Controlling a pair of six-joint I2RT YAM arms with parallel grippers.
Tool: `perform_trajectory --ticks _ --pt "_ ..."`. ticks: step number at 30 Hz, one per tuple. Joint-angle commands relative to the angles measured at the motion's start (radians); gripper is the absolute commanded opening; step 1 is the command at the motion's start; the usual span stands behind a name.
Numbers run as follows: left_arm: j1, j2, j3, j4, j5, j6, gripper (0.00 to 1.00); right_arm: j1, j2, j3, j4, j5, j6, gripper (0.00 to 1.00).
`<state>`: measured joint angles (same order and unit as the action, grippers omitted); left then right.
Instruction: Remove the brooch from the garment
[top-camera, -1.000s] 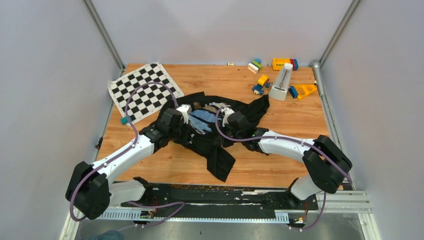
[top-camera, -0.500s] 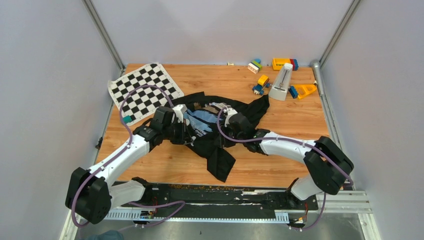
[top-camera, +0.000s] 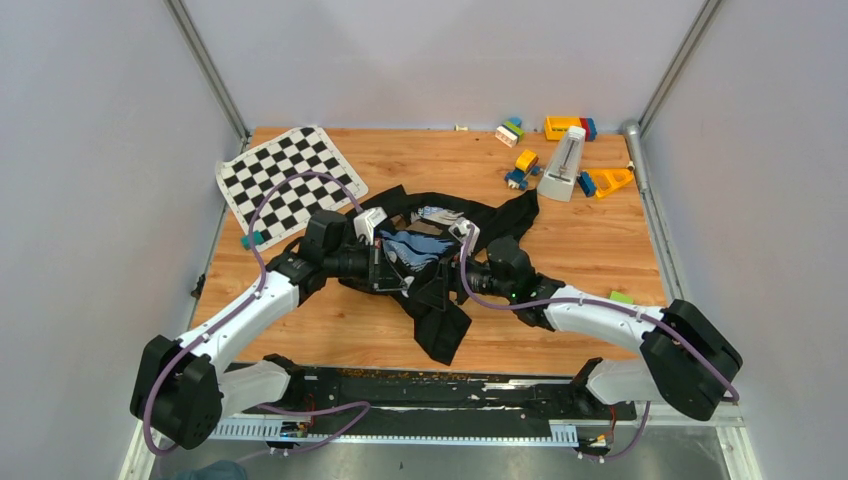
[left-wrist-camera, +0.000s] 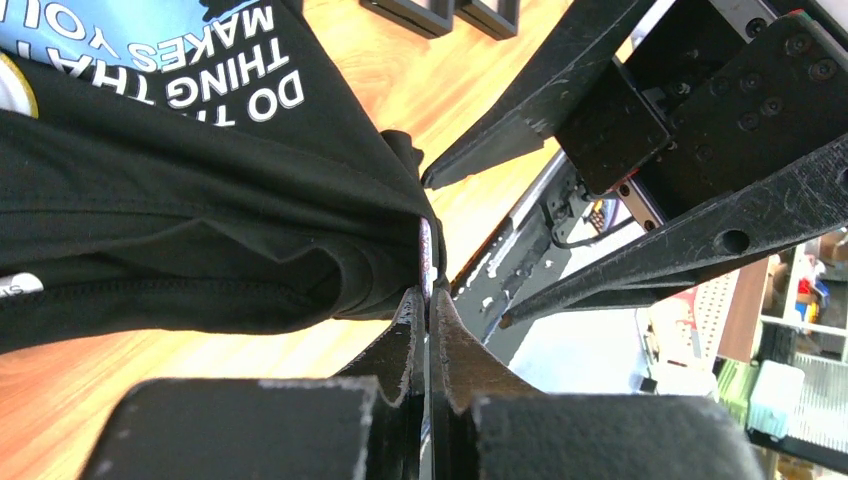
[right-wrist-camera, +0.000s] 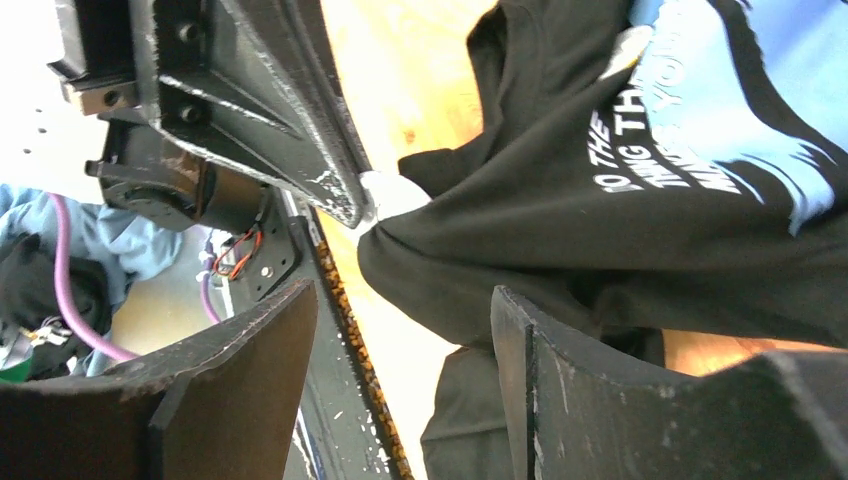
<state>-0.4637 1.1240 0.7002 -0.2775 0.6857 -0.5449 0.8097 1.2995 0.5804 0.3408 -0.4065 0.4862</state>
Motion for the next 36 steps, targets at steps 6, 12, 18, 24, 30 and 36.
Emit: perform_trajectory --ticks 6,12,18,24,30,36 --pt "0.002 -0.035 -0.002 0.063 0.132 0.009 0.00 -0.015 -0.016 -0.027 0.160 -0.129 0.016 0.65" --pt "0.002 -0.049 -0.005 0.077 0.146 0.000 0.00 -0.042 -0.001 -0.027 0.170 -0.147 0.048 0.57" --pt "0.002 -0.051 -0.008 0.080 0.153 -0.003 0.00 -0.053 0.007 -0.024 0.164 -0.144 0.061 0.64" --pt "0.000 -0.054 -0.010 0.087 0.175 -0.010 0.00 -0.058 0.014 -0.016 0.146 -0.116 0.069 0.74" --pt "-0.002 -0.056 -0.020 0.123 0.202 -0.038 0.00 -0.058 0.034 -0.008 0.165 -0.154 0.075 0.71" --pt "-0.001 -0.050 0.050 -0.040 0.047 0.005 0.00 -0.057 0.055 0.009 0.130 -0.149 0.050 0.78"
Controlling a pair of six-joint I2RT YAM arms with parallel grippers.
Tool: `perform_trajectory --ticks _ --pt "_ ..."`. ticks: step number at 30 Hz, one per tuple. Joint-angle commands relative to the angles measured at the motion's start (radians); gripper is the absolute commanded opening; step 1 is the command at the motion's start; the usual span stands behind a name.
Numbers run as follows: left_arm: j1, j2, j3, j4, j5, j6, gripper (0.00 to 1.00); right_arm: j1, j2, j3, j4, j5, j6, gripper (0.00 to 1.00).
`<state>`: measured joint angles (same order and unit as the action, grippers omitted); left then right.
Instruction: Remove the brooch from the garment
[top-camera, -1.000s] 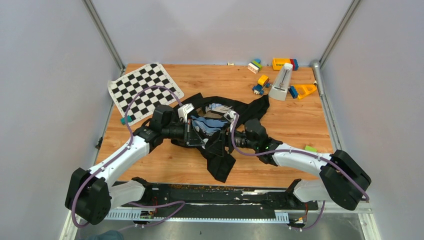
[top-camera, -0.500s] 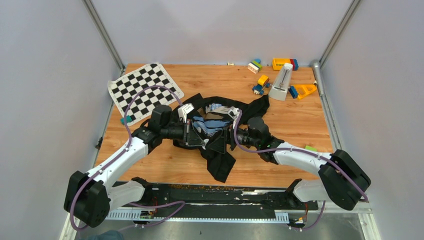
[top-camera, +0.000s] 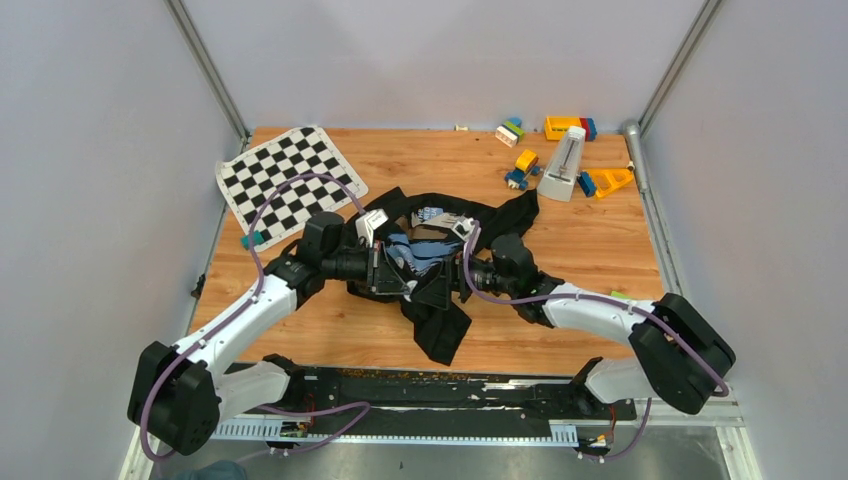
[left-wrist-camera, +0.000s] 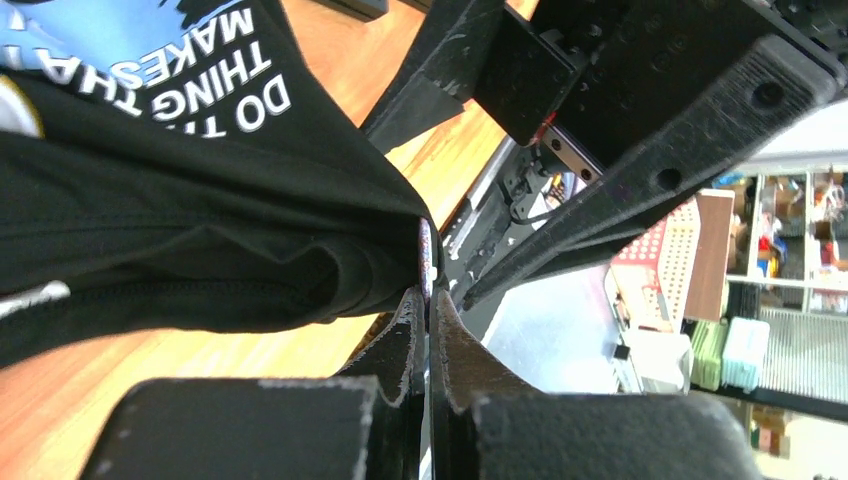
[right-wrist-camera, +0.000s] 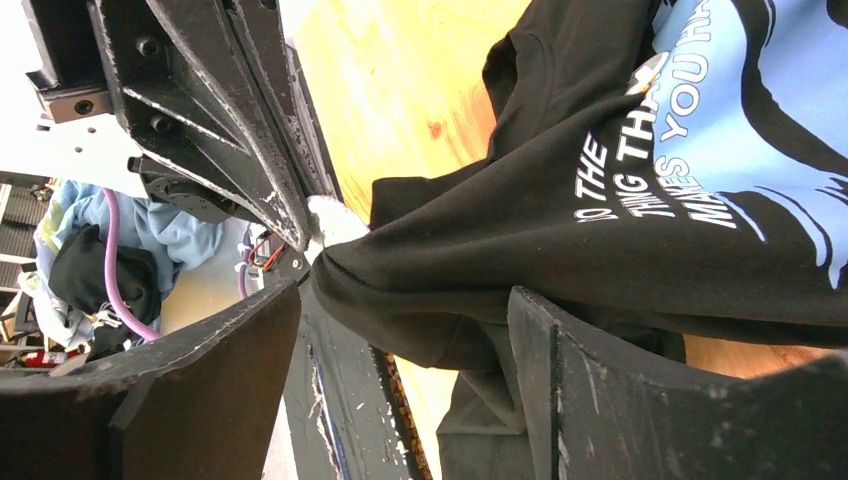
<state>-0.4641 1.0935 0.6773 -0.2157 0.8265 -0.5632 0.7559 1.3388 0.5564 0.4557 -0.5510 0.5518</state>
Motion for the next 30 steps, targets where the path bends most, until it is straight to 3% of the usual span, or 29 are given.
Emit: perform_trajectory --ticks 1,4,6,11,17,19,21,23,27,30 --pt "-0.001 -0.015 0.094 -0.152 -0.142 0.032 0.00 -0.001 0.021 0.037 -0.001 0.011 -0.024 0.80" --pt "-0.001 0.039 0.201 -0.370 -0.331 0.066 0.00 0.010 0.044 0.051 -0.035 0.072 -0.052 0.82" --pt "-0.001 0.097 0.262 -0.468 -0.370 0.084 0.00 0.027 0.064 0.056 -0.042 0.107 -0.067 0.82" --pt "0.002 0.224 0.391 -0.642 -0.357 0.148 0.00 0.101 0.118 0.104 -0.094 0.216 -0.120 0.82" --pt "0.023 0.277 0.503 -0.727 -0.308 0.182 0.00 0.132 0.161 0.115 -0.038 0.201 -0.117 0.82" --pt "0.030 0.285 0.509 -0.728 -0.265 0.185 0.00 0.138 0.190 0.145 -0.075 0.281 -0.108 0.70" --pt "0.031 0.293 0.510 -0.735 -0.227 0.198 0.00 0.136 0.223 0.196 -0.146 0.361 -0.096 0.37" --pt "0.031 0.305 0.505 -0.755 -0.206 0.226 0.00 0.136 0.222 0.199 -0.152 0.381 -0.089 0.16" --pt "0.030 0.320 0.462 -0.778 -0.192 0.266 0.00 0.136 0.149 0.145 -0.097 0.387 -0.091 0.00" --pt "0.030 0.308 0.422 -0.745 -0.159 0.267 0.00 0.134 0.106 0.129 -0.109 0.444 -0.085 0.00"
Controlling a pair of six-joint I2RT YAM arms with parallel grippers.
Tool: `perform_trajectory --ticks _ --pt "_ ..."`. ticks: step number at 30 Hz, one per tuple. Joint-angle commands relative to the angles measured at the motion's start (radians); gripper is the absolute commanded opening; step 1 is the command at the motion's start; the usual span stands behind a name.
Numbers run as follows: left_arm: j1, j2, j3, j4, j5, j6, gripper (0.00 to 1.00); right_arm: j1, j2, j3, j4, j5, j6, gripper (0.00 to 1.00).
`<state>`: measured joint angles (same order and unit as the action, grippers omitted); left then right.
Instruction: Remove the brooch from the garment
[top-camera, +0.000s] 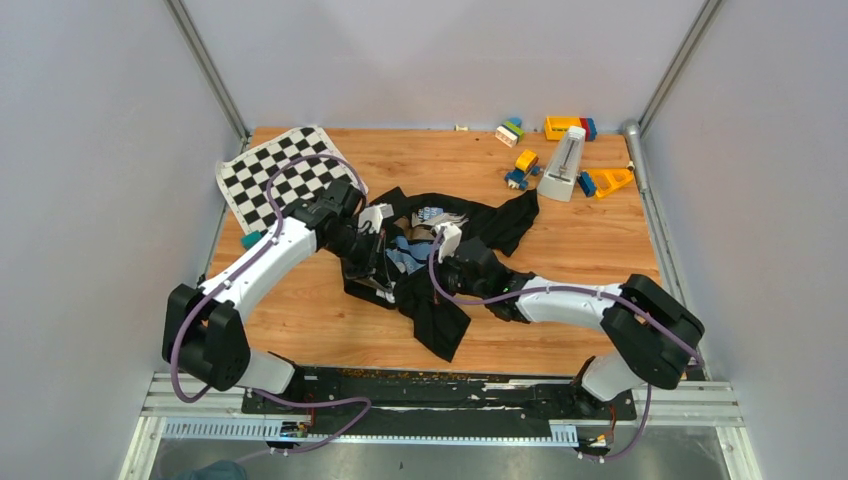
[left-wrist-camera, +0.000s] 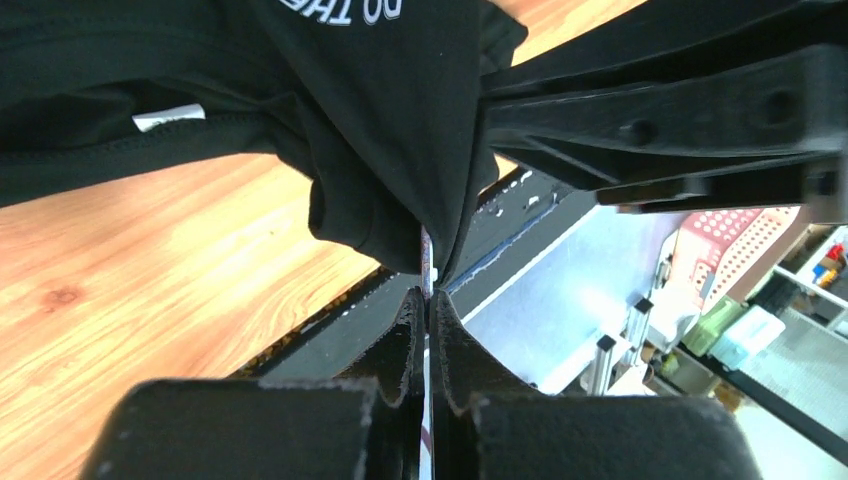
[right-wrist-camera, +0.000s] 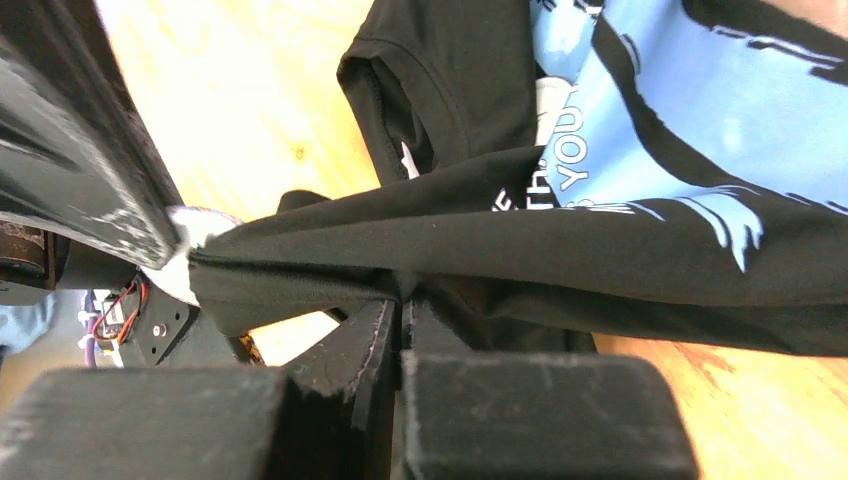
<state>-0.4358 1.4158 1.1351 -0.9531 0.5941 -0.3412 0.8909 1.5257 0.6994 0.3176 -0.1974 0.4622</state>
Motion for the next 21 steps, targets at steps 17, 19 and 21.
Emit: perform_trajectory --ticks 17,19,21 --pt "0.002 0.037 -0.106 0.143 0.285 0.034 0.00 -0.153 -0.182 -0.167 0.220 -0.260 0.103 0.67" --pt "0.001 0.036 -0.110 0.163 0.309 0.028 0.00 -0.167 -0.191 -0.188 0.284 -0.338 0.122 0.71" --pt "0.002 0.027 -0.113 0.175 0.323 0.020 0.00 -0.167 -0.178 -0.186 0.309 -0.387 0.128 0.73"
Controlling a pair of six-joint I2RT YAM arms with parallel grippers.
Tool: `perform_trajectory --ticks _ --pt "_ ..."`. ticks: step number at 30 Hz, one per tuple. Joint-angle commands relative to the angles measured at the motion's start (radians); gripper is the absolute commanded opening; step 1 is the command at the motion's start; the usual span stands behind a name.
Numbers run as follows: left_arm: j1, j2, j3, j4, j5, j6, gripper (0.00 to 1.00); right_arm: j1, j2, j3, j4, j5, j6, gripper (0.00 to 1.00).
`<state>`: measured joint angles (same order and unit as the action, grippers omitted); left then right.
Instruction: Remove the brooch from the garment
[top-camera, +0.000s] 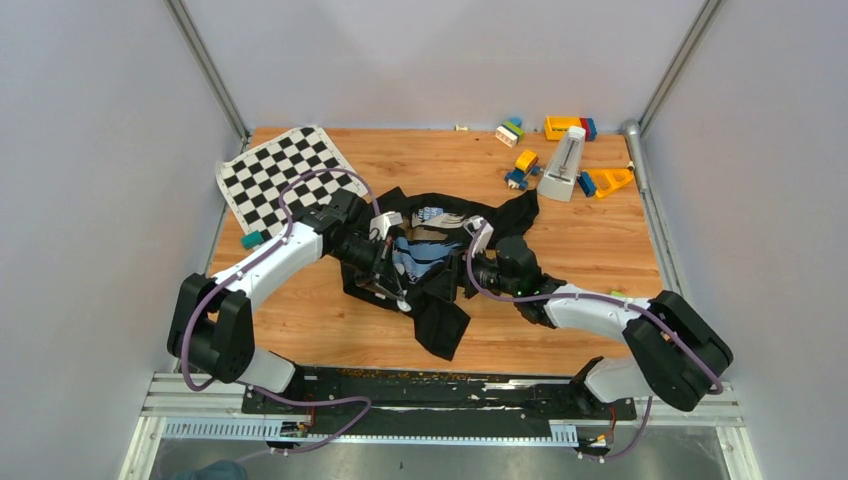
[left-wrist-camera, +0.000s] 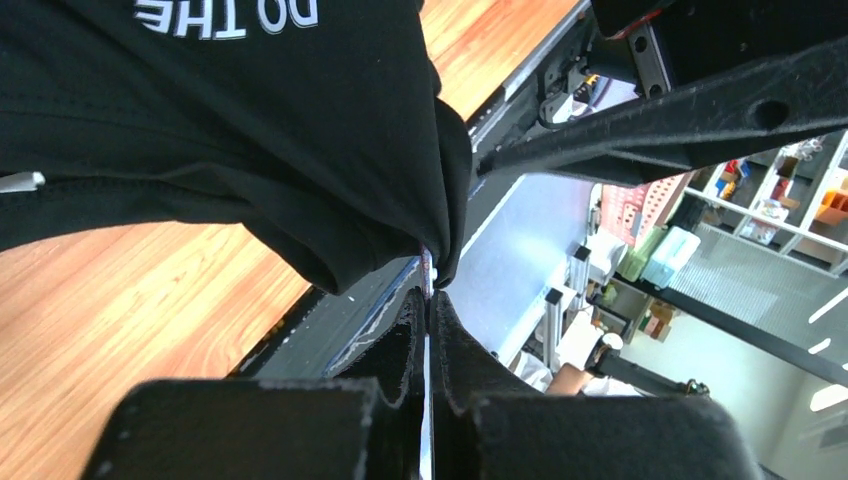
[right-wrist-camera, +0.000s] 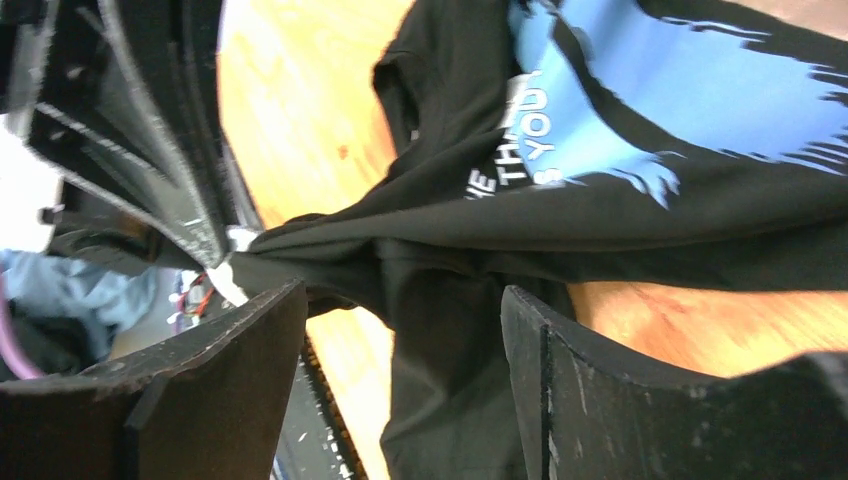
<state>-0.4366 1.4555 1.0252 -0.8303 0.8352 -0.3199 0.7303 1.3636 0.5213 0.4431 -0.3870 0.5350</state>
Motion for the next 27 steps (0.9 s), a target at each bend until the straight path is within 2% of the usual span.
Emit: perform_trajectory --ticks 1,6,21,27 --pt "0.002 -0.015 -0.002 0.055 0.089 -0.003 0.00 -0.006 -0.006 -0.006 0.199 -0.223 0.061 0.73" --pt "0.003 -0.036 -0.003 0.068 0.111 -0.021 0.00 -0.006 0.053 0.003 0.281 -0.336 0.100 0.74" --pt "-0.006 -0.046 -0.018 0.111 0.151 -0.050 0.00 -0.003 0.115 0.040 0.292 -0.374 0.139 0.67" --pt "-0.018 -0.044 -0.024 0.141 0.149 -0.070 0.00 -0.004 0.137 0.056 0.288 -0.382 0.159 0.59"
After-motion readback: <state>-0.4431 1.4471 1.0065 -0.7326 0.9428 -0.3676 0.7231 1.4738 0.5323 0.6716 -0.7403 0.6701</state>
